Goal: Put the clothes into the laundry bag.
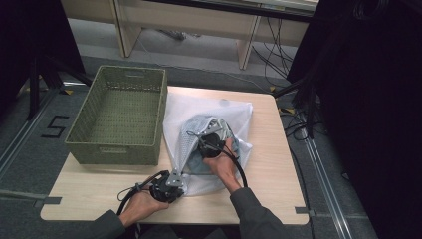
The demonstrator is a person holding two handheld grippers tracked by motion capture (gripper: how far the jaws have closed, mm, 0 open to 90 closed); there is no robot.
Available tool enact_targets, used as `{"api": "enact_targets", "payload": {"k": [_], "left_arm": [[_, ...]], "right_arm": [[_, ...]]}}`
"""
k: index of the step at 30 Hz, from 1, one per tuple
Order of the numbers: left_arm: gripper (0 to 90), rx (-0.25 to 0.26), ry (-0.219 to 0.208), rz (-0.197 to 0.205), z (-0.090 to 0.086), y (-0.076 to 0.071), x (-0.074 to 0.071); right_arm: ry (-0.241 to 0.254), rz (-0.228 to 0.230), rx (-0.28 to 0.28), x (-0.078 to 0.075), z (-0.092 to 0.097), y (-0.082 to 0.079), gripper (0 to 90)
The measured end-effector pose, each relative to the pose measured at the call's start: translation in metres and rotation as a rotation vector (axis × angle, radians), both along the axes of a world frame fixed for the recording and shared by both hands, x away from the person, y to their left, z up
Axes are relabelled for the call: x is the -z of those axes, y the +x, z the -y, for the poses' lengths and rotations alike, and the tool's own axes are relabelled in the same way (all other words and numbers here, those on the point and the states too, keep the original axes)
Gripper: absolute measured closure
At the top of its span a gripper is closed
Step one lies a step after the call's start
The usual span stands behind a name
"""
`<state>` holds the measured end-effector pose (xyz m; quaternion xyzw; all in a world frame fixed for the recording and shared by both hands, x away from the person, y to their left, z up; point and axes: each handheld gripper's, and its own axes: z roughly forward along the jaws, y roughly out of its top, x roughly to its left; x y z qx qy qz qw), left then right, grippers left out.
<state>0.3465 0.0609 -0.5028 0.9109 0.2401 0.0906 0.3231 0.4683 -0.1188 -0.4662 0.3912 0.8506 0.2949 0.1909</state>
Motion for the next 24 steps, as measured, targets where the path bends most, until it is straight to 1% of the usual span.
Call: {"api": "enact_targets", "payload": {"k": [1, 2, 3, 4, 5, 6, 7, 8, 9, 10, 11, 12, 13, 14, 15, 16, 17, 18, 19, 20, 21, 22, 23, 24], "left_arm": [[88.7, 0.006, 0.005, 0.002, -0.001, 0.0, 0.0], [88.7, 0.006, 0.006, 0.001, -0.001, 0.0, 0.0], [88.7, 0.008, 0.006, -0.003, -0.001, 0.001, -0.001], [88.6, -0.007, 0.0, -0.015, -0.001, 0.001, 0.0], [88.5, -0.001, -0.002, -0.016, -0.002, 0.001, 0.0], [88.4, 0.012, 0.008, -0.014, -0.003, 0.002, -0.001], [88.2, 0.009, -0.003, -0.015, -0.003, 0.002, 0.0], [88.0, 0.008, -0.004, -0.017, -0.003, 0.002, -0.001], [87.7, 0.021, 0.015, -0.021, -0.004, 0.003, -0.002], [87.4, 0.007, 0.007, -0.028, -0.004, 0.002, -0.001], [87.2, 0.014, 0.0, -0.024, -0.005, 0.004, -0.001], [87.0, 0.023, 0.023, -0.033, -0.006, 0.005, -0.003], [86.9, 0.006, 0.008, -0.04, -0.006, 0.004, -0.002], [86.9, 0.005, -0.001, -0.033, -0.006, 0.005, -0.002], [86.9, 0.012, 0.021, -0.039, -0.008, 0.006, -0.003], [86.8, 0.023, 0.028, -0.033, -0.01, 0.007, -0.004], [86.8, -0.007, 0.007, -0.041, -0.009, 0.006, -0.003], [86.8, 0.009, 0.028, -0.03, -0.011, 0.008, -0.005], [86.9, 0.018, 0.05, -0.029, -0.014, 0.009, -0.006], [86.9, -0.014, 0.022, -0.027, -0.013, 0.009, -0.005], [86.9, -0.015, 0.045, -0.023, -0.015, 0.01, -0.006], [87.0, -0.016, 0.054, -0.013, -0.017, 0.012, -0.005], [87.0, -0.033, 0.051, -0.01, -0.019, 0.012, -0.005], [86.9, -0.033, 0.06, -0.013, -0.021, 0.014, -0.006]], "right_arm": [[0.006, 0.013, 0.005, 0.003, 0.0, 0.003, 82.9], [0.015, 0.0, 0.018, 0.005, -0.002, 0.003, 82.3], [0.009, 0.008, 0.007, 0.008, -0.002, 0.003, 80.5], [0.014, -0.009, -0.013, 0.01, -0.003, 0.0, 76.7], [0.033, -0.06, -0.014, 0.009, -0.006, -0.003, 72.3], [0.045, -0.069, -0.02, 0.008, -0.005, -0.005, 69.0], [0.067, -0.062, -0.026, 0.006, -0.005, -0.008, 64.3], [0.074, -0.074, -0.041, 0.0, -0.002, -0.01, 59.3], [0.117, -0.071, -0.04, -0.003, -0.001, -0.013, 55.0], [0.137, -0.082, -0.061, -0.008, 0.002, -0.016, 50.7], [0.138, -0.095, -0.085, -0.014, 0.005, -0.02, 47.8], [0.134, -0.073, -0.131, -0.02, 0.009, -0.024, 47.0], [0.153, -0.046, -0.149, -0.026, 0.014, -0.03, 46.1], [0.172, -0.044, -0.164, -0.033, 0.019, -0.035, 45.0], [0.169, -0.066, -0.155, -0.04, 0.025, -0.041, 44.5], [0.177, -0.043, -0.165, -0.042, 0.03, -0.046, 44.0], [0.17, -0.039, -0.156, -0.043, 0.034, -0.051, 43.8], [0.17, -0.037, -0.165, -0.042, 0.039, -0.056, 43.6], [0.156, -0.056, -0.157, -0.042, 0.043, -0.061, 43.4], [0.141, -0.041, -0.17, -0.038, 0.048, -0.063, 43.2], [0.119, -0.031, -0.195, -0.033, 0.053, -0.063, 43.1], [0.102, -0.062, -0.191, -0.032, 0.059, -0.065, 43.3], [0.11, -0.047, -0.177, -0.027, 0.063, -0.065, 43.5], [0.095, -0.075, -0.176, -0.026, 0.068, -0.066, 43.6]]}}
